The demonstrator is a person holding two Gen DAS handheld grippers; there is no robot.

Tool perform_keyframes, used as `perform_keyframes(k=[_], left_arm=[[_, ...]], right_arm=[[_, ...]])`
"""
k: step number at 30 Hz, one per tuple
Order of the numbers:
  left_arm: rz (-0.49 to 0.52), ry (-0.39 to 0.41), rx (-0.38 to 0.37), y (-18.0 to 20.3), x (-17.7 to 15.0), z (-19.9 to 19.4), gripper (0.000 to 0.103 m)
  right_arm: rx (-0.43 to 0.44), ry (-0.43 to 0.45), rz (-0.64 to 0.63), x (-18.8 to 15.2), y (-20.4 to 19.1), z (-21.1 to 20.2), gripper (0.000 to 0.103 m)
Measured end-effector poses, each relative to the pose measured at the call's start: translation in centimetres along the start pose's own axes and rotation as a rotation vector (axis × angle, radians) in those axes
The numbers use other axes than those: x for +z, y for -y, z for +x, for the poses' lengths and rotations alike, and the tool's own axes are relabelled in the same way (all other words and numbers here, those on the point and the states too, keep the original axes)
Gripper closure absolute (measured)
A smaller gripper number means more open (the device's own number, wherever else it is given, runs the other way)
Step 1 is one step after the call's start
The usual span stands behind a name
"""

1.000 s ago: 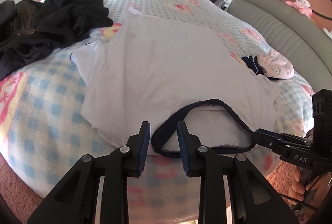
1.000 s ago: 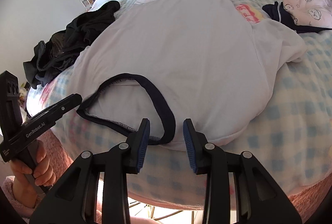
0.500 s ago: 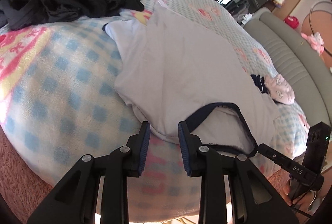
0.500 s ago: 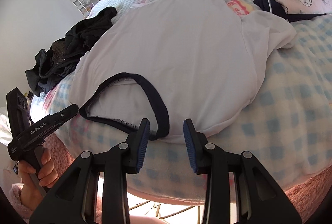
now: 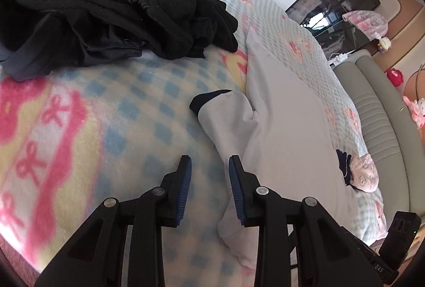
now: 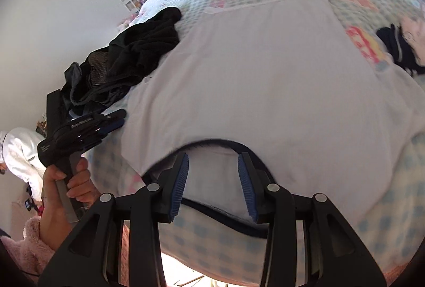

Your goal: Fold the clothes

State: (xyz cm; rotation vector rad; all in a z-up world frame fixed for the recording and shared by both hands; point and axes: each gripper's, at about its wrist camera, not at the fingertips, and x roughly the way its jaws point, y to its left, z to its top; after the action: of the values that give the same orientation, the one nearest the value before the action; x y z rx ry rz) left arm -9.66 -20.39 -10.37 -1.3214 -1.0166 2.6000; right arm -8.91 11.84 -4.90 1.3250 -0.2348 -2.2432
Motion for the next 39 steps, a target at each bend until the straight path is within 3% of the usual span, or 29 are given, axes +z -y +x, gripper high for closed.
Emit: perform_keyframes(k=[1, 3, 5, 6, 8, 17, 22, 23, 26, 28, 30, 33, 36, 39], left_arm=[[-0.016, -0.016, -0.039, -0.1, 0.3, 0.8, 0.062], [-0.043, -0.037, -0.093, -0.3, 0.6, 2.3, 0.06], [-0.031, -0.038, -0.104, 0.1, 0.5, 3.2, 0.081], [-0.018, -0.031, -0.101, 0.4, 0.6, 3.2, 0.102], [0.015, 0.0, -0.085, 1.1, 1.0, 2.3, 0.101], [0.191, 0.187, 0.147, 2.1, 2.7, -4.9, 0.102], [0.108, 0.027, 0.226, -1.4, 2.5, -1.5, 0.097], [0.093, 0.035, 0.228, -1.7, 2.3, -1.7, 0.097], [0.075, 0.188, 0.194, -1.2, 1.7, -5.1, 0.096], [0.094, 0.243, 0.127, -0.2, 1.1, -6.7, 0.091], [0.162, 0.202, 0.059, 1.8, -0.3, -5.8, 0.083], [0.279, 0.133, -0.008, 5.1, -2.8, -3.8, 0.082], [0.394, 0.062, -0.076, 8.4, -5.2, -1.8, 0.082], [0.429, -0.007, -0.08, 10.1, -7.0, 0.5, 0.082]], right_arm=[[0.01, -0.008, -0.012, 0.7, -0.8, 1.0, 0.064], [0.021, -0.035, -0.029, 1.7, -2.2, 3.2, 0.064], [0.022, -0.068, -0.044, 2.0, -3.3, 5.0, 0.064], [0.017, -0.081, -0.052, 1.9, -3.8, 5.8, 0.064], [0.009, -0.1, -0.055, 1.7, -4.5, 7.1, 0.064], [-0.018, -0.138, -0.022, 0.3, -3.2, 9.6, 0.064], [-0.025, -0.139, -0.014, 0.3, -3.2, 9.0, 0.065], [-0.022, -0.134, -0.013, 0.3, -3.2, 8.4, 0.065], [-0.027, -0.096, -0.003, 0.5, -3.1, 5.9, 0.064], [-0.023, -0.056, 0.002, 0.5, -2.7, 3.8, 0.062], [-0.05, -0.028, 0.01, 0.4, -2.0, 2.3, 0.06], [-0.127, 0.011, 0.028, -0.1, -0.1, 0.6, 0.06], [-0.2, 0.106, 0.085, -1.2, 2.2, -1.8, 0.06], [-0.248, 0.062, 0.083, -2.5, 3.9, -1.5, 0.06]])
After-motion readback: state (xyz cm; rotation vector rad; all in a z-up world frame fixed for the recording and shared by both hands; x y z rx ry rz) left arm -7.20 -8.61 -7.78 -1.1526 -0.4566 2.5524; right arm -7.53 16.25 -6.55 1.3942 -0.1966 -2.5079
